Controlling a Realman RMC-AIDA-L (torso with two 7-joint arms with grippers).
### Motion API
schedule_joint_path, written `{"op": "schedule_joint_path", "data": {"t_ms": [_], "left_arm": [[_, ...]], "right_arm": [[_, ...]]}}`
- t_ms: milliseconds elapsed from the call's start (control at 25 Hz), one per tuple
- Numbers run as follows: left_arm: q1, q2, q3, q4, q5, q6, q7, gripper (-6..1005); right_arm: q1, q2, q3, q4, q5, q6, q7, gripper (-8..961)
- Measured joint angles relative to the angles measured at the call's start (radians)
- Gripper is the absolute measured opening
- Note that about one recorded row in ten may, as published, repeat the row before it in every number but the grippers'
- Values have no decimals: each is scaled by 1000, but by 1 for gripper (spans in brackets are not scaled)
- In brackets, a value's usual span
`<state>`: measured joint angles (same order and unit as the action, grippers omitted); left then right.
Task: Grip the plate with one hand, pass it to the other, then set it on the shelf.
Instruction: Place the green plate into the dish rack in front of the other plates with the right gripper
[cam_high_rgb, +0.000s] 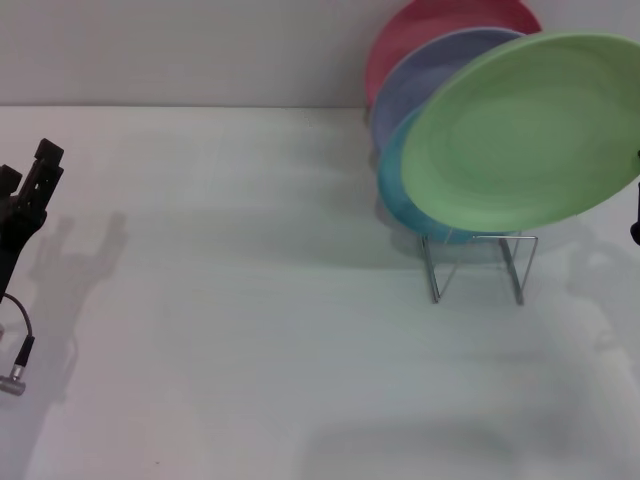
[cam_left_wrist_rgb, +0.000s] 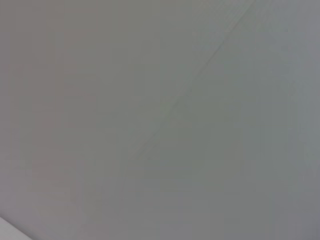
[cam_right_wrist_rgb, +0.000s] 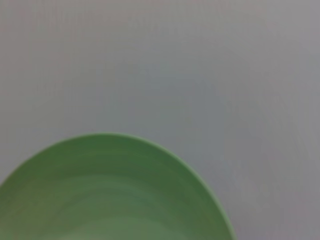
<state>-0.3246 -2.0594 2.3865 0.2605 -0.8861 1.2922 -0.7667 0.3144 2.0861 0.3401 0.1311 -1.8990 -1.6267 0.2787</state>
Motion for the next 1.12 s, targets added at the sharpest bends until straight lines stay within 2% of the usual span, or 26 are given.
{"op": "schedule_joint_path", "data": {"t_ms": [400, 1120], "left_arm": [[7, 1, 0, -1, 21, 19, -50, 860], [8, 0, 5, -2, 21, 67, -78, 860]], "right_arm": [[-1, 0, -4, 3, -2, -41, -74, 14], [-5, 0, 0, 2, 1, 48, -76, 14]]}}
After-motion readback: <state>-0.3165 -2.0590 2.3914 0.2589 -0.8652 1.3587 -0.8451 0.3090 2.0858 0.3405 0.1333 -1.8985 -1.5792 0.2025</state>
